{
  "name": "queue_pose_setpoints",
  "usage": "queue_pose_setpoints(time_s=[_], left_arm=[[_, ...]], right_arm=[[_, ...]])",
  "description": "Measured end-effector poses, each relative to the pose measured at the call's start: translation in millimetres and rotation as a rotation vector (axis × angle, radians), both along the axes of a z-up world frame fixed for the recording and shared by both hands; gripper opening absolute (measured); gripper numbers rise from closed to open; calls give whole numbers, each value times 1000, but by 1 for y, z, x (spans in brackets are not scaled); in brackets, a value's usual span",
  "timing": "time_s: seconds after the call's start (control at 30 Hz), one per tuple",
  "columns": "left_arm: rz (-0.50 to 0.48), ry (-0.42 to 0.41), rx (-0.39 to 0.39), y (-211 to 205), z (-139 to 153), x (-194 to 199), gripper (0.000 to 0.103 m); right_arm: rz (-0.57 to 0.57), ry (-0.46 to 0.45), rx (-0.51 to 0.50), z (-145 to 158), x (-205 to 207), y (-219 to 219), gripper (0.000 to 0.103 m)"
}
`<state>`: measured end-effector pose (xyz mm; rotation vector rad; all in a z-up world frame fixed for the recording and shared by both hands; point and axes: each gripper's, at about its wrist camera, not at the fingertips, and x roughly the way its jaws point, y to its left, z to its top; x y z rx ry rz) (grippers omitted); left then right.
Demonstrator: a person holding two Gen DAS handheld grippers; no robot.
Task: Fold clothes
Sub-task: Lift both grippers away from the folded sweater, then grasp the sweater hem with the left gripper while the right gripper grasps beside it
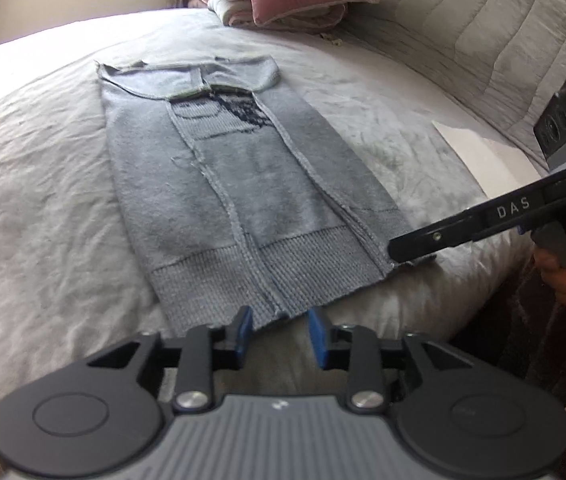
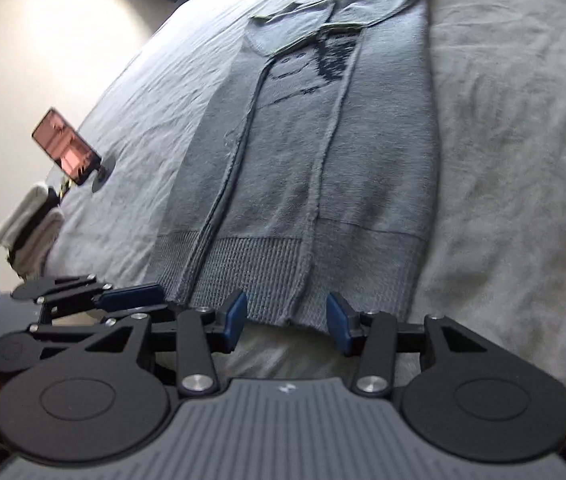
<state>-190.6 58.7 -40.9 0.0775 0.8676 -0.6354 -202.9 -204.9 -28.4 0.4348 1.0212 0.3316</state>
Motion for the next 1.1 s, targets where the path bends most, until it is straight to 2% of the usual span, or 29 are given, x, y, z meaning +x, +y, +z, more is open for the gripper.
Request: queue_pose_setpoints(time_s=[0.13, 0.23, 0.37, 0.63, 0.8, 1.1], left_arm=[[19, 26, -12, 16, 6, -1, 34], [52, 80, -18, 31, 5, 6, 35], [97, 190, -70, 50, -6, 25, 35], [114, 328, -183, 67, -29, 61, 33], [108, 390, -268, 78, -38, 78, 33], [18, 479, -325, 67, -51, 101, 32]], right_arm=[[-63, -13, -4, 7, -14, -17, 49], [-97, -10, 10, 9, -25, -30, 49], [-135, 23, 42, 6, -31, -47, 49], [-172, 130, 165, -18, -10, -69, 49], [-155, 179, 238, -25, 8, -77, 49], [-45, 228, 313, -35, 34, -75, 49]])
